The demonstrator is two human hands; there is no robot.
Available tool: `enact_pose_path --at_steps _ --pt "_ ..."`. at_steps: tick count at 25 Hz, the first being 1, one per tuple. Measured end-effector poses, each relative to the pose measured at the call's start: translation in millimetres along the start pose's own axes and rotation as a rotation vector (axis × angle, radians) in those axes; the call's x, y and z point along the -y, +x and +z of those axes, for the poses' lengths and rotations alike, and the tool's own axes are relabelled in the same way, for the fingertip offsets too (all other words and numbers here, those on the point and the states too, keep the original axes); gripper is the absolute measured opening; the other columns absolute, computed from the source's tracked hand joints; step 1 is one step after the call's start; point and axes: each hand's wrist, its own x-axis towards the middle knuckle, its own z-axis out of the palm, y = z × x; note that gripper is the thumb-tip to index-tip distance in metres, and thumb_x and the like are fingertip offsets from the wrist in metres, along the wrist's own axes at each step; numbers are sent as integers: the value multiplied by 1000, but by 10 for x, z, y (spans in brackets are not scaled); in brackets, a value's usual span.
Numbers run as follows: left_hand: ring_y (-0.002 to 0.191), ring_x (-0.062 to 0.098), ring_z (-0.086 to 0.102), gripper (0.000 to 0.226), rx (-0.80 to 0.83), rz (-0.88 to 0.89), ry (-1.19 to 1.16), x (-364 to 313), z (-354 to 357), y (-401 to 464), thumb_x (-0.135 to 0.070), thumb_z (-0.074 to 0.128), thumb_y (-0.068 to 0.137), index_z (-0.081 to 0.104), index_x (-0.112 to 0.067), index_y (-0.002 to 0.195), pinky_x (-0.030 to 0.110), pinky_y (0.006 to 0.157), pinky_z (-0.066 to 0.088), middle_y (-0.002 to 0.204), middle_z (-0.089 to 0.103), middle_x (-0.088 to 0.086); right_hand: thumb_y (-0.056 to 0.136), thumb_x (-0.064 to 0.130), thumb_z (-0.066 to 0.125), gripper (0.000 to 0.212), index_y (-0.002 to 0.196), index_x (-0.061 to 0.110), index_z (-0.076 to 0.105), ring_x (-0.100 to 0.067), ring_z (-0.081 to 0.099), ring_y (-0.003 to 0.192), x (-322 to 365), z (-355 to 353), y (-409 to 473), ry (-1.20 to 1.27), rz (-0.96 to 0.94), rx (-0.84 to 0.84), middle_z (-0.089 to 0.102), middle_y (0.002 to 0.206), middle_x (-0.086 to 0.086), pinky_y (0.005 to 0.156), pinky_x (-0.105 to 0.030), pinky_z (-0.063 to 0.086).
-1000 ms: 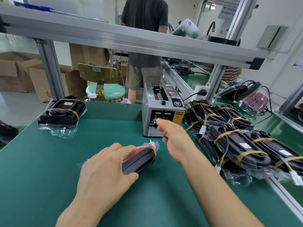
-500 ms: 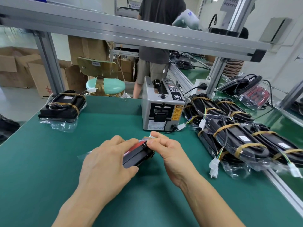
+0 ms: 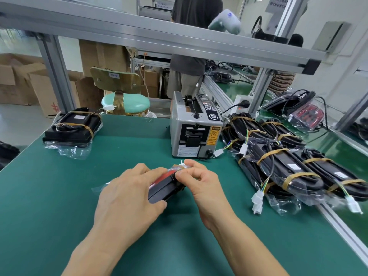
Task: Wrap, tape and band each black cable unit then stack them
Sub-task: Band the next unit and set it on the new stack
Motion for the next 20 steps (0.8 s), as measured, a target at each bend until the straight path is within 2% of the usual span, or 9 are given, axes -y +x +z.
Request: enact_pose_path --at_steps 6,9,12,17,20 --pt "85 2 48 55 -11 -1 -1 -12 3 -7 -47 65 71 43 -58 120 18 60 31 96 48 -18 81 18 71 16 73 4 71 13 56 97 -39 17 -13 -55 -30 -63 56 116 16 96 -25 41" --pt "83 2 48 55 -20 1 -8 -11 4 -12 -46 66 70 44 -59 119 19 61 33 94 49 -18 80 19 71 16 67 10 70 13 56 96 -45 39 -31 -87 -53 -106 58 112 17 92 -21 40" --pt "82 3 48 55 -21 -1 -8 -19 -1 -14 -46 67 70 44 -60 118 18 60 35 93 49 -18 79 18 71 17 64 11 71 12 57 97 -45 35 -28 -109 -66 -131 61 110 15 89 -16 39" --pt "80 4 47 54 -20 -2 -4 -36 -5 -22 -45 67 70 45 -61 116 19 61 35 93 50 -18 79 17 72 15 68 6 73 0 60 103 -43 13 -27 -121 -79 -133 64 110 6 98 -25 42" --pt "79 4 47 53 -18 -7 -1 -42 -10 -23 -44 67 70 45 -60 115 19 61 35 93 50 -17 81 15 70 14 73 4 74 -1 59 103 -49 2 -22 -48 -39 -87 62 115 3 98 -25 42"
